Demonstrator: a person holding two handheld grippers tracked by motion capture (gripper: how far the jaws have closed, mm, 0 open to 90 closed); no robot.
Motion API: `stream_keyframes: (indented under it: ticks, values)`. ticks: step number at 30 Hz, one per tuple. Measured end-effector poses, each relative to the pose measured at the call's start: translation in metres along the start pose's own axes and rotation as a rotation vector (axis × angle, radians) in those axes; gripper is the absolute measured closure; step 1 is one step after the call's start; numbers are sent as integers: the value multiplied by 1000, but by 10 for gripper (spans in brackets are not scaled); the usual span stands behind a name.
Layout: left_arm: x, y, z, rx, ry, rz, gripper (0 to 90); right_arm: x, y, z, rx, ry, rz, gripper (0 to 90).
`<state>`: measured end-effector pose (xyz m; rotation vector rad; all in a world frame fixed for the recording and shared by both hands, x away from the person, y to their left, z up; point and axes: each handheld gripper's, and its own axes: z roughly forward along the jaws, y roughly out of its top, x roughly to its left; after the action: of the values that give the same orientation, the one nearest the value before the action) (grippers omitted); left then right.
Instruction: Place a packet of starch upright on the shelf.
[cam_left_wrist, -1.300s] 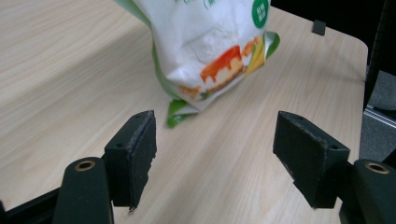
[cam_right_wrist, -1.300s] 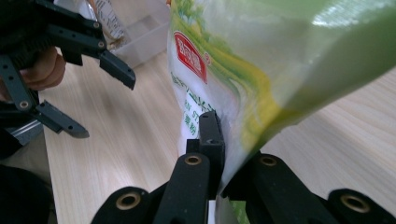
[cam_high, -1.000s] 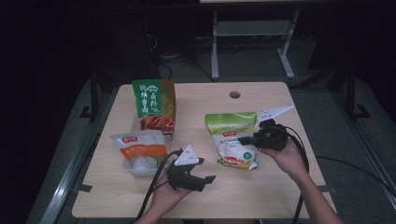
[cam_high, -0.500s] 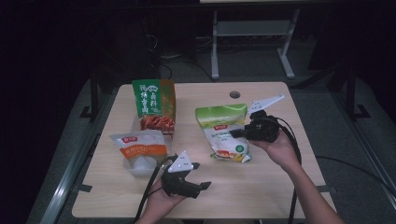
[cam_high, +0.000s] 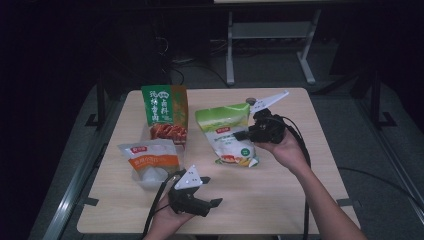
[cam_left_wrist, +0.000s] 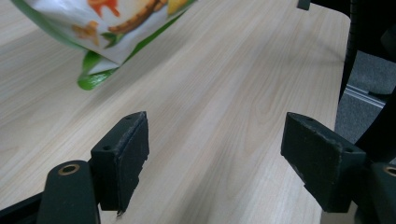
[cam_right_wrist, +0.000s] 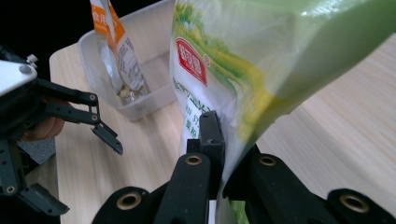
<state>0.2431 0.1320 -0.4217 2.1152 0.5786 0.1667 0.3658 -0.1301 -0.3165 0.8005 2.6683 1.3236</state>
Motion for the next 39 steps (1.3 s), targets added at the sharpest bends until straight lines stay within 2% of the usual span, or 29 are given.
stream_keyframes:
  ticks: [8,13,16,18,22,31,36,39]
  values:
    - [1,-4,-3,1,6,6,230,2,22,12,-1,22,-29,886]
    - [-1,-6,-3,6,3,9,228,4,37,19,-9,32,-66,886]
    - [-1,-7,-3,6,1,3,227,8,47,23,-15,47,-58,887]
    - [-2,-7,-3,6,0,3,224,9,53,26,-24,51,-80,887]
    - [-3,-8,-2,7,2,18,222,12,64,34,-31,63,-89,887]
    - [-4,-9,-2,6,0,8,219,16,88,52,-40,93,-115,888]
    - [-4,-9,-2,17,2,31,219,18,98,63,-42,109,-112,887]
    - [-3,-9,-2,13,3,27,219,19,103,69,-40,115,-128,888]
